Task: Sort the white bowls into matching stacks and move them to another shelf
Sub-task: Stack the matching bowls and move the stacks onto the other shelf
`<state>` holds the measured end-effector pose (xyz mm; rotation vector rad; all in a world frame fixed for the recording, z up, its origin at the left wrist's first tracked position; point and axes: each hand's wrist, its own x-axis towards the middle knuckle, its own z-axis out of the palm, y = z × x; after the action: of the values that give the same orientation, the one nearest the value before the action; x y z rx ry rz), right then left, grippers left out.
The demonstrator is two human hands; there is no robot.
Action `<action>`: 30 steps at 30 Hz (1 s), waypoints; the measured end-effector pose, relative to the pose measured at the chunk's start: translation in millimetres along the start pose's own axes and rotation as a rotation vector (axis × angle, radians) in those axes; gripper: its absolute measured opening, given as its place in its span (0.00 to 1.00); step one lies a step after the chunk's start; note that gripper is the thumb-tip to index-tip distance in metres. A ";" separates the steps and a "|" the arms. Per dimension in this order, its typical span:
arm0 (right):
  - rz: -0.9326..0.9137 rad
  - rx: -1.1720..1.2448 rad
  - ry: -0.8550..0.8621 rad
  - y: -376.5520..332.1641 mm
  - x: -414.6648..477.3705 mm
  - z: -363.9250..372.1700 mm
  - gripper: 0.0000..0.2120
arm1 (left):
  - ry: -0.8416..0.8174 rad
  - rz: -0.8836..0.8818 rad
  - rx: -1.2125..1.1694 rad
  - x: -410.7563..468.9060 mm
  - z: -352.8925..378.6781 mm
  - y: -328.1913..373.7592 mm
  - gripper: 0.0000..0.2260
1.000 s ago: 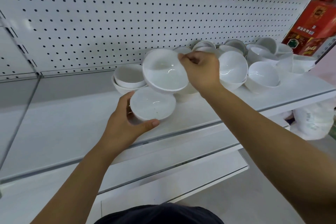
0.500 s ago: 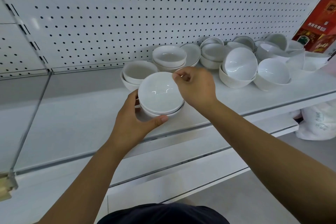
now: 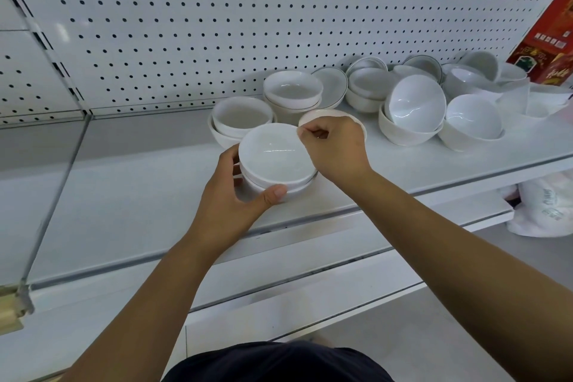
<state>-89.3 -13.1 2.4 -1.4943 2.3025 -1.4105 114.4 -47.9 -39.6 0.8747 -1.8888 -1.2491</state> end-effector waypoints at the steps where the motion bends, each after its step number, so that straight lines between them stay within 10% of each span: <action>1: -0.004 0.006 -0.010 -0.1 0.6 -1.2 0.10 | 0.002 -0.002 0.001 0.0 -0.3 -0.1 0.40; 11: 0.111 0.002 -0.001 15.4 66.9 -13.9 0.15 | 0.006 0.018 0.009 -0.6 1.3 1.8 0.41; 19: 0.146 -0.180 -0.299 28.1 119.0 -9.7 0.59 | 0.018 -0.001 -0.010 1.5 2.0 3.0 0.42; 30: 0.118 -0.176 -0.464 18.8 141.1 17.5 0.72 | 0.022 -0.010 -0.025 3.7 2.2 1.9 0.40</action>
<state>-168.6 -127.9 35.5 -1.5021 2.2107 -0.7462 110.3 -49.4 -37.8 0.8819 -1.8494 -1.2614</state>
